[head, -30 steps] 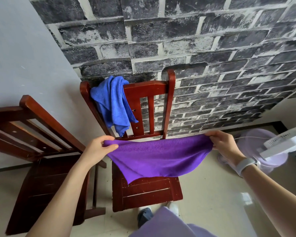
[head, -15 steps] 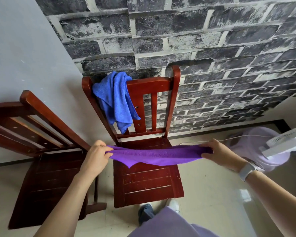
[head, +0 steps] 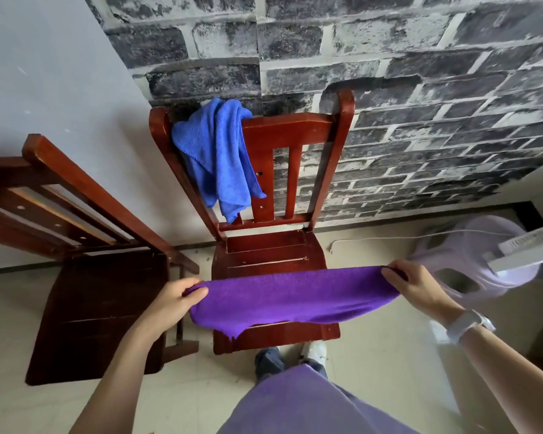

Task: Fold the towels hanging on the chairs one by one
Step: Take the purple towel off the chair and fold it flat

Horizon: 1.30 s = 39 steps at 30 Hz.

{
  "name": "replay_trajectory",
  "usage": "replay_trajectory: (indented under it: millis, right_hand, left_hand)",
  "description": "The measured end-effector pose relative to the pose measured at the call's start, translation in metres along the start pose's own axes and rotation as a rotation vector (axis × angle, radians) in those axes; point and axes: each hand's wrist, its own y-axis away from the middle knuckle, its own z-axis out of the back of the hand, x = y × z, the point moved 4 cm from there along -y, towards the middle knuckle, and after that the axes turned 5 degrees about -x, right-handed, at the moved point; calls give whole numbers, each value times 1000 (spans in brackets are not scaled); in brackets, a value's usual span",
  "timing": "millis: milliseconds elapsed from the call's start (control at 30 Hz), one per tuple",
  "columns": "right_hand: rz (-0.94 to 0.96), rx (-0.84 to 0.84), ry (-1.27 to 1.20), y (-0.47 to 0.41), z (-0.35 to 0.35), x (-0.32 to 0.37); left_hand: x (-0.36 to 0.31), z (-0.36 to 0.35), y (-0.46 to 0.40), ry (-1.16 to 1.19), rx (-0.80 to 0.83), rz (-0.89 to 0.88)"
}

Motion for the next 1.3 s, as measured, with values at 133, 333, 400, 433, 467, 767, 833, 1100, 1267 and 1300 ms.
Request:
replay_trajectory:
  millis: [133,333,400,433,467,767,833,1100,1267,1300]
  right_hand:
    - [-34,-20,14,-9,-22,-2]
    - [-193,253,55,-39,-81,-27]
    - [-273,477,130,-40,-101,-42]
    - [-315,582,148,-37,-109,-50]
    - [-361,666,139,-32,-116,-57]
    - [-784,1075,76,33,-156,-95]
    - [-823,1133,94,37,-157,-96]
    - [-513,654,101,-32,-157,-91]
    - [-299,184,55,-99,-157,-81]
    - [-252,156,90,-111,-162,-81]
  left_hand:
    - [27,-4,-25,-31,42,95]
    - [65,-30,-75,-83,211,204]
    - [80,-44,-80,-140,445,307]
    - [88,-50,-79,-192,558,353]
    - [98,-56,-77,-256,655,393]
    - [153,-97,-50,-477,941,510]
    - [154,-101,-48,-451,952,552]
    - [132,-92,-110,-314,310,137]
    - [122,-85,-162,-189,-64,90]
    - [123,-85,-173,-186,-110,77]
